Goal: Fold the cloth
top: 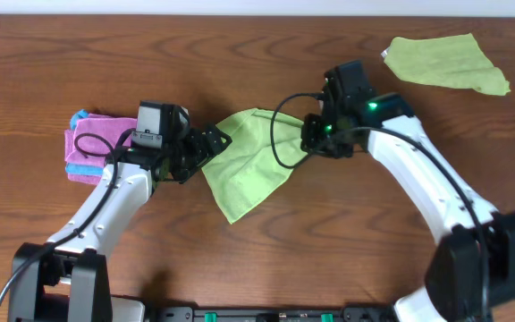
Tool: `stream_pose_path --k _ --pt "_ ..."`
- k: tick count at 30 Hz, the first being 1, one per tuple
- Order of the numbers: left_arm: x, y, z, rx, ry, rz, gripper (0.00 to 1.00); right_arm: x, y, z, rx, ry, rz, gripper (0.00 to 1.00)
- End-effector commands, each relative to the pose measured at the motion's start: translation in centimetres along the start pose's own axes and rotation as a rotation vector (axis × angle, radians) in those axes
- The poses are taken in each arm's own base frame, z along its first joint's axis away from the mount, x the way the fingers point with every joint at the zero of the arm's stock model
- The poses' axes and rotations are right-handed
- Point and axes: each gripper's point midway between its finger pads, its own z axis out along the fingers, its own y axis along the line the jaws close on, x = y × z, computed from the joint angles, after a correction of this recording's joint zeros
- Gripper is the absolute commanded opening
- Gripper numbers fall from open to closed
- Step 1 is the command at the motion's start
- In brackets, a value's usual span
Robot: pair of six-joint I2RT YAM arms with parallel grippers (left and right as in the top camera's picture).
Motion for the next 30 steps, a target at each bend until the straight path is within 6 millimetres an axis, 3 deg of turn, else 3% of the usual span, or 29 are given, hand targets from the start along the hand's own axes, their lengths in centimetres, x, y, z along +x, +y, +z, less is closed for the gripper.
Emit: stream_pose_path --k 1,10,17,24,28,30 --pt "-0.2 -0.9 -0.2 0.023 0.003 -0.006 0.96 -0.3 1.0 1.9 -0.03 0.018 -0.038 0.15" --pt "-0.2 -0.9 -0.2 0.025 0.005 -0.017 0.96 -1.3 2.8 6.4 -0.117 0.022 -0.159 0.2" --pt "-0.2 -0.9 -0.2 0.025 0.005 -0.017 0.97 -1.5 6.2 6.7 -0.263 -0.005 -0.309 0.24" --pt "-0.2 -0.9 -0.2 0.025 0.005 -0.024 0.97 0.6 8.4 7.0 -0.309 0.038 -0.371 0.25" --pt "-0.2 -1.0 -0.2 0.03 0.006 -0.023 0.97 0.8 7.4 7.2 -0.237 0.043 -0.379 0.24" --pt "0.0 -1.2 -0.2 0.04 0.017 -0.022 0.97 -0.5 4.4 6.0 -0.061 0.022 -0.345 0.23"
